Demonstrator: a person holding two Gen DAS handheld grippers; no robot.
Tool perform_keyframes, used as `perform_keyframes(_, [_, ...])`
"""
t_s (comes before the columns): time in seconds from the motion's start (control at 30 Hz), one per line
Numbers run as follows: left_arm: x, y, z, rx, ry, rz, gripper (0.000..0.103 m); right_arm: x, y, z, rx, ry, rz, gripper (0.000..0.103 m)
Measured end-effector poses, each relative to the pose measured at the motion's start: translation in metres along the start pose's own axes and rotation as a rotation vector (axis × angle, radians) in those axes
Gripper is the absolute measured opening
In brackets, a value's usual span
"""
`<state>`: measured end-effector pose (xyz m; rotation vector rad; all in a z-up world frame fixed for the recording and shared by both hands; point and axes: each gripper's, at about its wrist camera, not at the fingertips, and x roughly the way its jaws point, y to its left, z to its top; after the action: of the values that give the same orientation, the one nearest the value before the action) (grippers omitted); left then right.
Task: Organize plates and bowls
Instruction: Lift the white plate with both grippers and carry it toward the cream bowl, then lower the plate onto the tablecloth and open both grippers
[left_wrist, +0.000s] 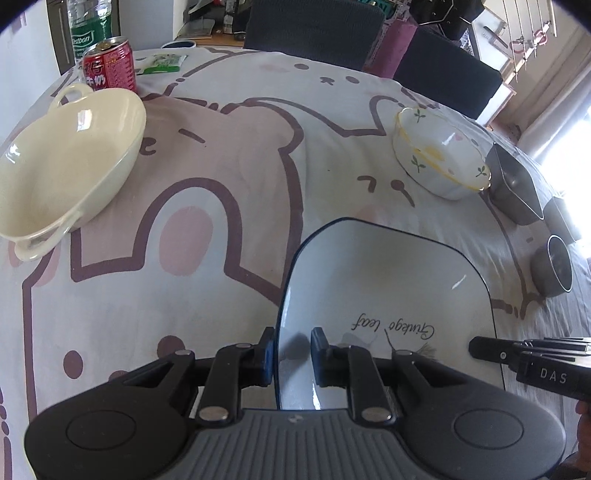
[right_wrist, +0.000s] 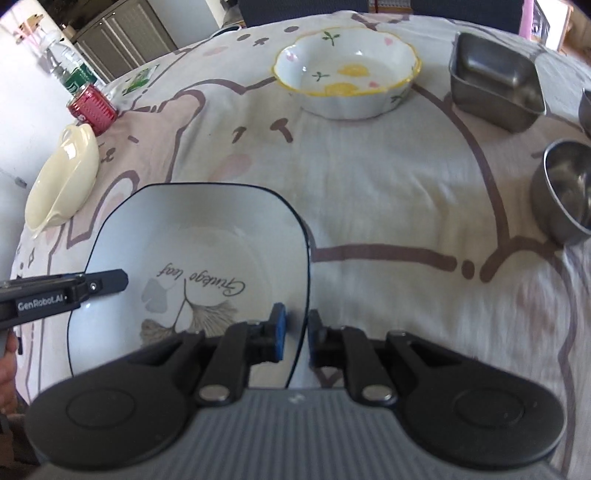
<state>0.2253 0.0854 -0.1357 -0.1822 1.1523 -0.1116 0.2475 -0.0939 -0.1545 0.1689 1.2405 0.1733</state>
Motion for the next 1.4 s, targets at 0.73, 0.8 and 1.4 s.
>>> perform_keyframes(0.73, [0.015, -0.002, 0.000, 0.002, 0.072, 0.001, 0.026, 0.007, -0.003, 0.006, -0.011, 0.009, -0.029, 0.015])
perform_keyframes(0.8, [0.016, 0.000, 0.000, -0.004, 0.079, -0.008, 0.026, 0.007, -0.002, 0.006, -0.013, 0.005, -0.028, 0.015])
perform_keyframes(1.4, [0.002, 0.006, -0.004, -0.009, 0.110, 0.055, 0.085, -0.001, -0.013, -0.008, -0.036, -0.021, -0.051, 0.060])
